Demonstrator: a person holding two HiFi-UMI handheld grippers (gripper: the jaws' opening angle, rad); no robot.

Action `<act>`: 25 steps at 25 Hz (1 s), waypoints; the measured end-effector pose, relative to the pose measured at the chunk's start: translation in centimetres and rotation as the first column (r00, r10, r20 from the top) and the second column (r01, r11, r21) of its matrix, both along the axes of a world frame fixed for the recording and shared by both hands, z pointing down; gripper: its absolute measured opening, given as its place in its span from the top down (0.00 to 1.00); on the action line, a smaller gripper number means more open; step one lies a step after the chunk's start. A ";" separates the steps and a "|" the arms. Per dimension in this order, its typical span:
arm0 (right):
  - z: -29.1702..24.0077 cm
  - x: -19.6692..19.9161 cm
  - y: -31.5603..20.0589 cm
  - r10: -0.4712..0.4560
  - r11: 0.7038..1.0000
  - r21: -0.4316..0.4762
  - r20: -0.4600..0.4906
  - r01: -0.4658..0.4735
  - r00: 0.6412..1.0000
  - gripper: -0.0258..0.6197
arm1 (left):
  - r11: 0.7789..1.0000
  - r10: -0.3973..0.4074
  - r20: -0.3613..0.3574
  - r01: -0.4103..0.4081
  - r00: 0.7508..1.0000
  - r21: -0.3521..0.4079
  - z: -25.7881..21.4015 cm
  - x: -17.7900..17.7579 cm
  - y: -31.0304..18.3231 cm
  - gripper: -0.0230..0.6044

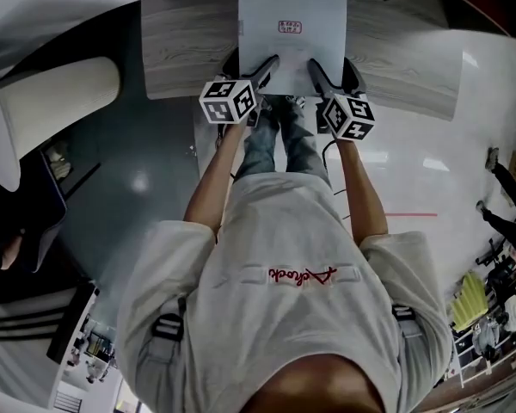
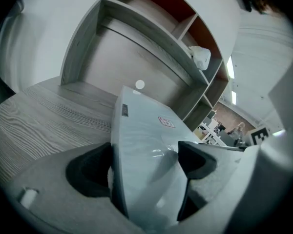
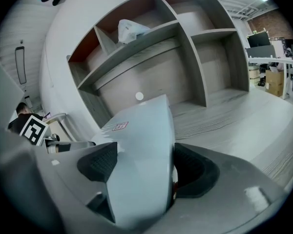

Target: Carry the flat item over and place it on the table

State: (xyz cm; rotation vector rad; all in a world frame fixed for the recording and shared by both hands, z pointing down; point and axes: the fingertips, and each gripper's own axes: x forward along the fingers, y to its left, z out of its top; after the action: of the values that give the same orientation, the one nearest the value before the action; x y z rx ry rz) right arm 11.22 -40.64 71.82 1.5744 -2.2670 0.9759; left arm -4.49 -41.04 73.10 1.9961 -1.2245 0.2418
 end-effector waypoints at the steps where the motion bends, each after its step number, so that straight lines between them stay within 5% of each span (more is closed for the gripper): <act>1: 0.5 0.1 -0.3 0.000 1.000 -0.009 -0.001 0.000 1.000 0.39 | 1.000 0.000 0.001 0.000 1.000 -0.009 0.5 0.1 -0.3 0.26; 23: 3.4 0.1 -2.0 -0.010 1.000 -0.020 -0.017 0.009 1.000 0.38 | 1.000 0.014 0.011 -0.014 1.000 0.004 3.0 -0.4 -1.9 0.26; 25: 2.7 0.7 -1.9 -0.016 1.000 -0.004 -0.060 0.015 0.998 0.47 | 0.999 0.019 0.037 -0.020 0.999 0.030 2.2 -0.9 -1.7 0.26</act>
State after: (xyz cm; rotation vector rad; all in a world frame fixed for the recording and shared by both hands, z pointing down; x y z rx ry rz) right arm 11.88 -42.56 74.52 1.5608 -2.2327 0.9159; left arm -5.38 -42.74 75.31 2.0392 -1.2392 0.2724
